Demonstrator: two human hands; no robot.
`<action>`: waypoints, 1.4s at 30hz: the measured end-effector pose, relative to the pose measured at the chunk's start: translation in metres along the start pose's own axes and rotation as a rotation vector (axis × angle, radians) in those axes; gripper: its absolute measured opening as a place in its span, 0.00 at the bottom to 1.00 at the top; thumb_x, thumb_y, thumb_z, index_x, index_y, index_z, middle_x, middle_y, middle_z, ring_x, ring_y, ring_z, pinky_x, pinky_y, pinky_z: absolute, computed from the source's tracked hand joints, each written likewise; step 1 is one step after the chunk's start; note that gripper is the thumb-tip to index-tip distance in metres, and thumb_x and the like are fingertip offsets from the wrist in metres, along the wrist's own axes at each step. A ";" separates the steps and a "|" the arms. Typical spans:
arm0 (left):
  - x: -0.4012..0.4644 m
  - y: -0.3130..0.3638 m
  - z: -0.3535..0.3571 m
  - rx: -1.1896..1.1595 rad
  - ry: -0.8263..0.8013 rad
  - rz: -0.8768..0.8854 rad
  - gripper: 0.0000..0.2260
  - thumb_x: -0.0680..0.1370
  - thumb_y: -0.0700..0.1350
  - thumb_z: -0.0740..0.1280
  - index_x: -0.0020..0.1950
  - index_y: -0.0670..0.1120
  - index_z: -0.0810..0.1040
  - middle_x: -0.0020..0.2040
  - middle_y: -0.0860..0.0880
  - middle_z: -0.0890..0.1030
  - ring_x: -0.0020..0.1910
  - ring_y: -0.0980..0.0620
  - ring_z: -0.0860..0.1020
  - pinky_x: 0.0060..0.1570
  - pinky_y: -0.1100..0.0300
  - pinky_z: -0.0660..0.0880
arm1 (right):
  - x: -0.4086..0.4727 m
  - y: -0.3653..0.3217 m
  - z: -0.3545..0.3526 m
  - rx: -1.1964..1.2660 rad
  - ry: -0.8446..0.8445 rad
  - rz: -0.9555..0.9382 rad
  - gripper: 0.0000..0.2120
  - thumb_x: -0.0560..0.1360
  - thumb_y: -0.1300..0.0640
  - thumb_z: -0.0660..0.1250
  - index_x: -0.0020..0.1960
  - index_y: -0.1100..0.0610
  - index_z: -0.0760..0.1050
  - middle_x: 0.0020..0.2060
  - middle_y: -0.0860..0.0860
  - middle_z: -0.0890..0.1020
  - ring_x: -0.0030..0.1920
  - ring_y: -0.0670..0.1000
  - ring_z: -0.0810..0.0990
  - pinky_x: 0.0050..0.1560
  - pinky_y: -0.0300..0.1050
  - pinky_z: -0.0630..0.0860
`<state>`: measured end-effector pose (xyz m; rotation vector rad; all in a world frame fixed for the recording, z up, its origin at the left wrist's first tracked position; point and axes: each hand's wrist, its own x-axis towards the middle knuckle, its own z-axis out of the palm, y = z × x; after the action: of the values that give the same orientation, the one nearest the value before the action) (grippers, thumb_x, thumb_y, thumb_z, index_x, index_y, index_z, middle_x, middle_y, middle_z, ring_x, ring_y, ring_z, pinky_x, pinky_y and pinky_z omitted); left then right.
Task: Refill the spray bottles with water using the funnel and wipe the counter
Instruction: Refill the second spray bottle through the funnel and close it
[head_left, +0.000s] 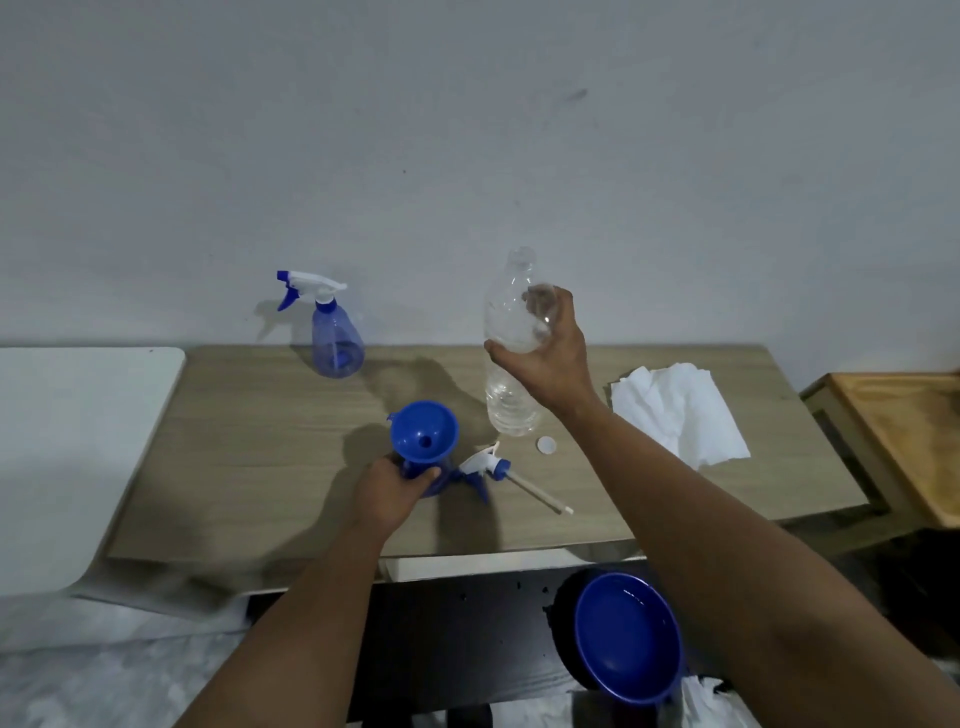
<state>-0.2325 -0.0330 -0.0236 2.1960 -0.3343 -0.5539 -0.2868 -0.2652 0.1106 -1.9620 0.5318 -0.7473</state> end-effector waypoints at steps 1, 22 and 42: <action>-0.003 0.000 -0.001 -0.006 0.006 0.011 0.10 0.72 0.52 0.77 0.42 0.53 0.76 0.32 0.58 0.78 0.32 0.61 0.76 0.29 0.64 0.66 | -0.003 -0.005 -0.002 0.009 -0.054 -0.010 0.38 0.64 0.49 0.83 0.67 0.39 0.66 0.60 0.40 0.79 0.60 0.41 0.80 0.58 0.42 0.79; -0.006 0.003 0.004 0.016 0.057 0.039 0.08 0.78 0.49 0.71 0.52 0.45 0.79 0.42 0.43 0.84 0.42 0.42 0.82 0.45 0.50 0.79 | -0.043 0.002 -0.021 -0.653 -0.876 0.124 0.45 0.64 0.54 0.83 0.73 0.47 0.61 0.52 0.54 0.80 0.52 0.57 0.80 0.54 0.49 0.78; 0.001 0.005 0.002 0.254 0.051 0.032 0.13 0.76 0.52 0.73 0.53 0.45 0.79 0.45 0.46 0.84 0.43 0.45 0.82 0.41 0.56 0.74 | -0.032 -0.010 -0.012 -0.841 -0.953 0.120 0.44 0.64 0.56 0.83 0.72 0.45 0.60 0.43 0.49 0.78 0.41 0.47 0.76 0.34 0.44 0.68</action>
<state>-0.2328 -0.0385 -0.0211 2.4393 -0.4320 -0.4566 -0.3172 -0.2477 0.1147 -2.6906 0.3690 0.6306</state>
